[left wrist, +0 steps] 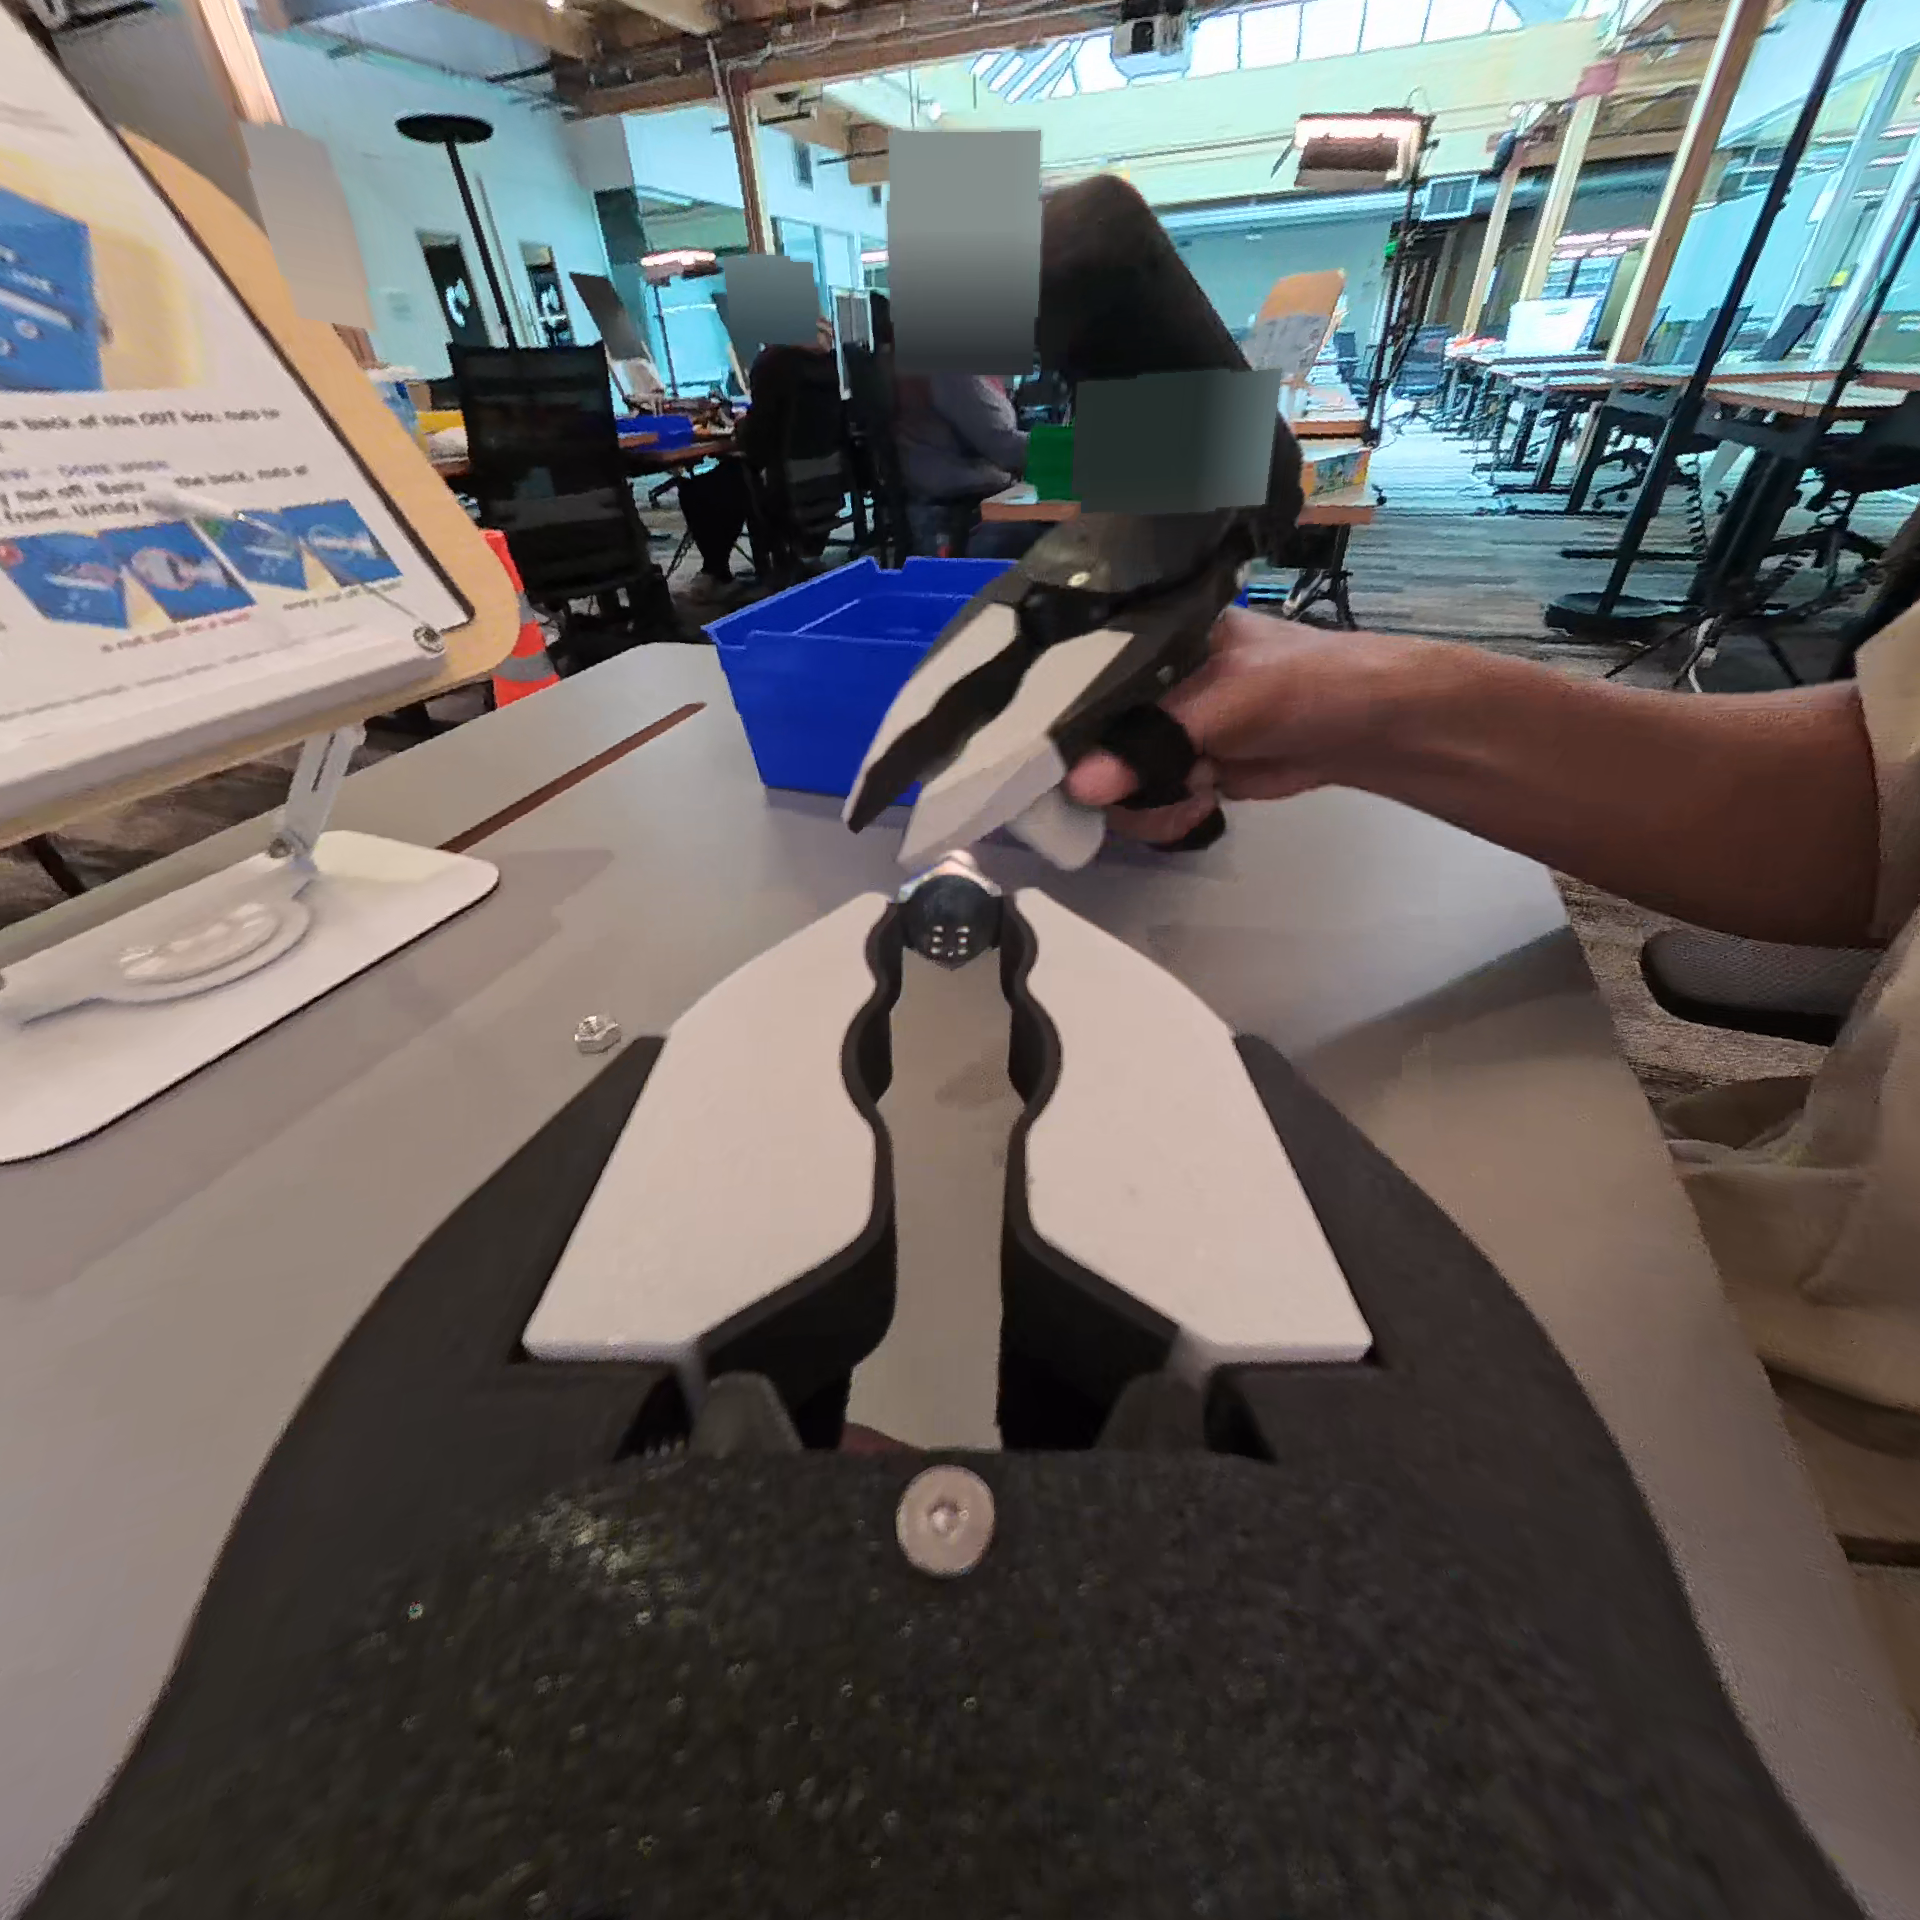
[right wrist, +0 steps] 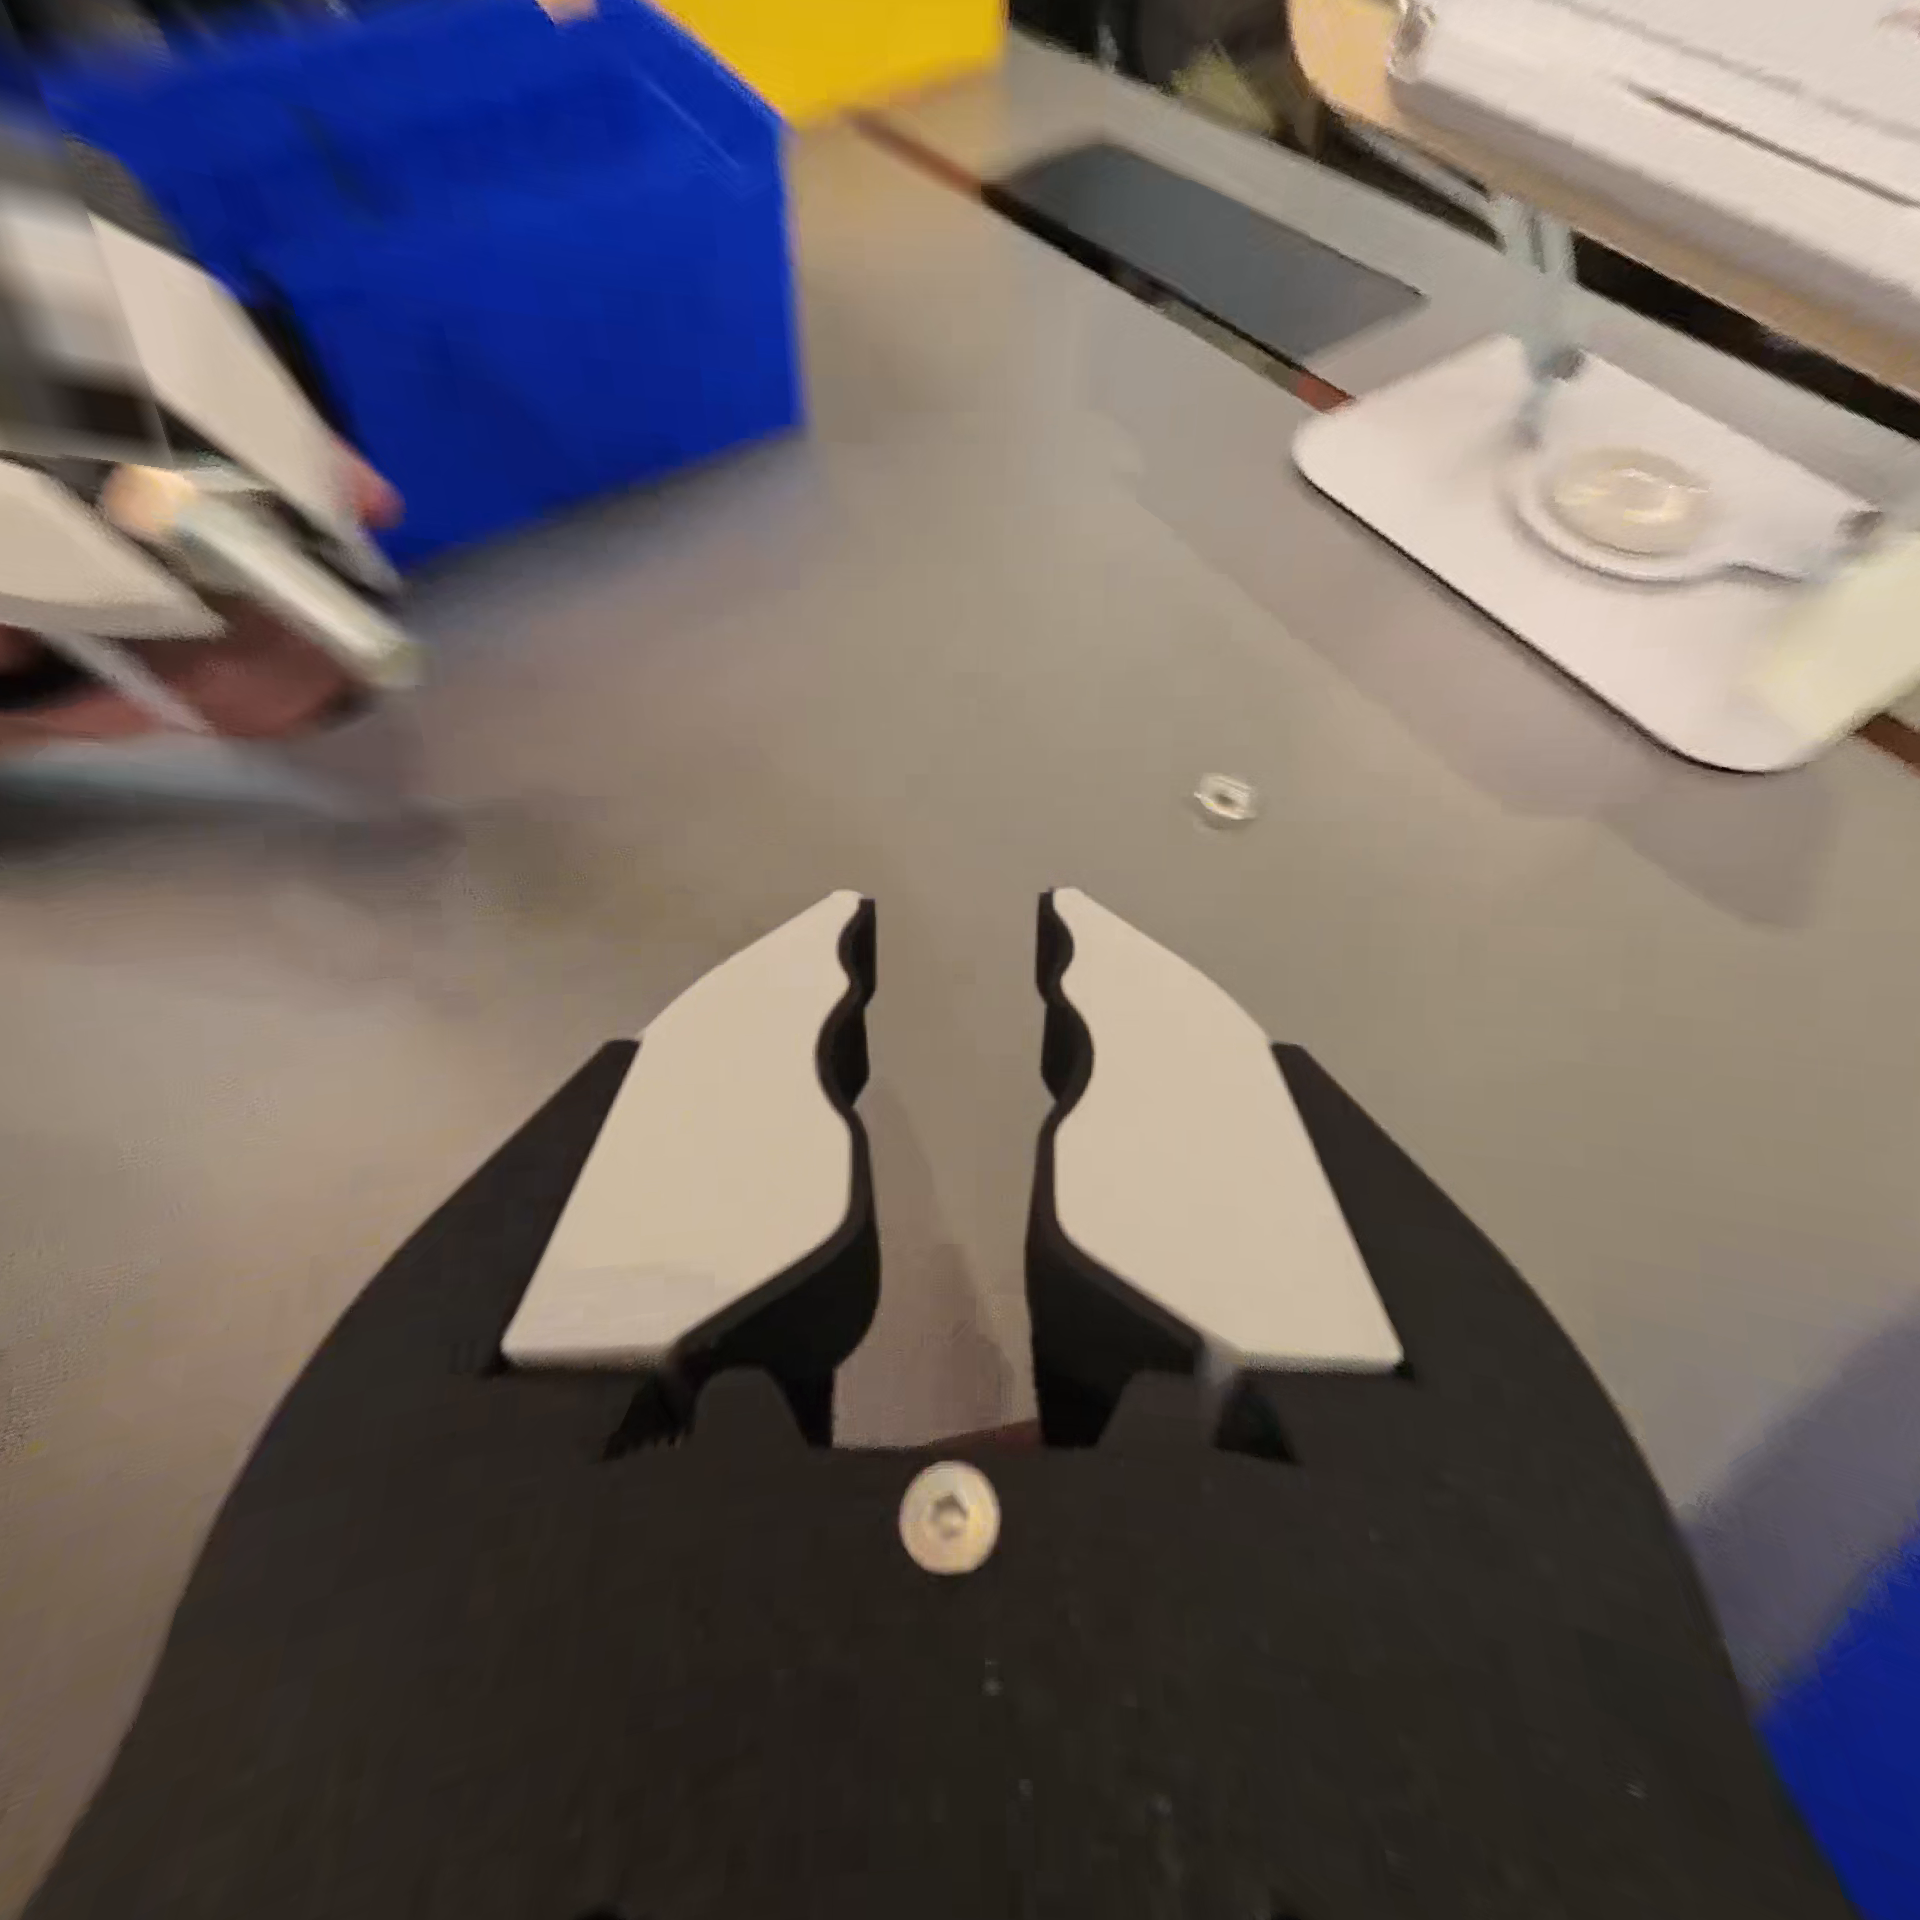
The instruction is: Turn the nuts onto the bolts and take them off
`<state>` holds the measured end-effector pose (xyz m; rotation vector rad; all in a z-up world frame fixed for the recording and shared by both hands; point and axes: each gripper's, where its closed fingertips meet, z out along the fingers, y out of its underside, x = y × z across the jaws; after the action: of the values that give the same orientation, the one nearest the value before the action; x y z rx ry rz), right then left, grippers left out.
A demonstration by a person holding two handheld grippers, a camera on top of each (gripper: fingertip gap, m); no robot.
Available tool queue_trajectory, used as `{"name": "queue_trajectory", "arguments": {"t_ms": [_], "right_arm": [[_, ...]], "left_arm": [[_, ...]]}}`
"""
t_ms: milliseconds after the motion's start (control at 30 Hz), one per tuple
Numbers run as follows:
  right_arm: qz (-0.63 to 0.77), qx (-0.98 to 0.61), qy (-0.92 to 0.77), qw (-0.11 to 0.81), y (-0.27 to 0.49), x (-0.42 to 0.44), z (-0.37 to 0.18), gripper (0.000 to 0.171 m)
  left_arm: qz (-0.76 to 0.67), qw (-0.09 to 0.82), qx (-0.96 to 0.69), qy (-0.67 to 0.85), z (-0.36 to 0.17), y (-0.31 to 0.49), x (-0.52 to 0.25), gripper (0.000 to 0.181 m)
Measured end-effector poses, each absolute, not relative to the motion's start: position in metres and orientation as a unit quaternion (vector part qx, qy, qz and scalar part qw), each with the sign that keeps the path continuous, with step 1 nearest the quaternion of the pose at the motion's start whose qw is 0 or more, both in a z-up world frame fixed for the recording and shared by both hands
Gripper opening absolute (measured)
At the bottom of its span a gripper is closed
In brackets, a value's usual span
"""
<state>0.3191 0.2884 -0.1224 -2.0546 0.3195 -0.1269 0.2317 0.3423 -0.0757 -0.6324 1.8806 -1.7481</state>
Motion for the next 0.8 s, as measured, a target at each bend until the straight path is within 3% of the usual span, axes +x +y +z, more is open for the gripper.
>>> {"name": "queue_trajectory", "arguments": {"t_ms": [133, 333, 800], "right_arm": [[-0.131, -0.903, 0.155, 0.379, 0.298, 0.373, -0.158, 0.033], [-0.149, -0.928, 0.175, 0.294, 0.333, 0.415, -0.202, 0.032], [-0.144, -0.845, 0.380, 0.348, 0.351, 0.433, -0.215, 0.042]], "left_arm": [[-0.626, 0.259, -0.262, 0.688, -0.082, 0.350, 0.241, 0.017], [-0.593, 0.282, -0.288, 0.697, -0.095, 0.356, 0.250, 0.017], [-0.602, 0.246, -0.268, 0.711, -0.101, 0.337, 0.242, 0.017]]}}
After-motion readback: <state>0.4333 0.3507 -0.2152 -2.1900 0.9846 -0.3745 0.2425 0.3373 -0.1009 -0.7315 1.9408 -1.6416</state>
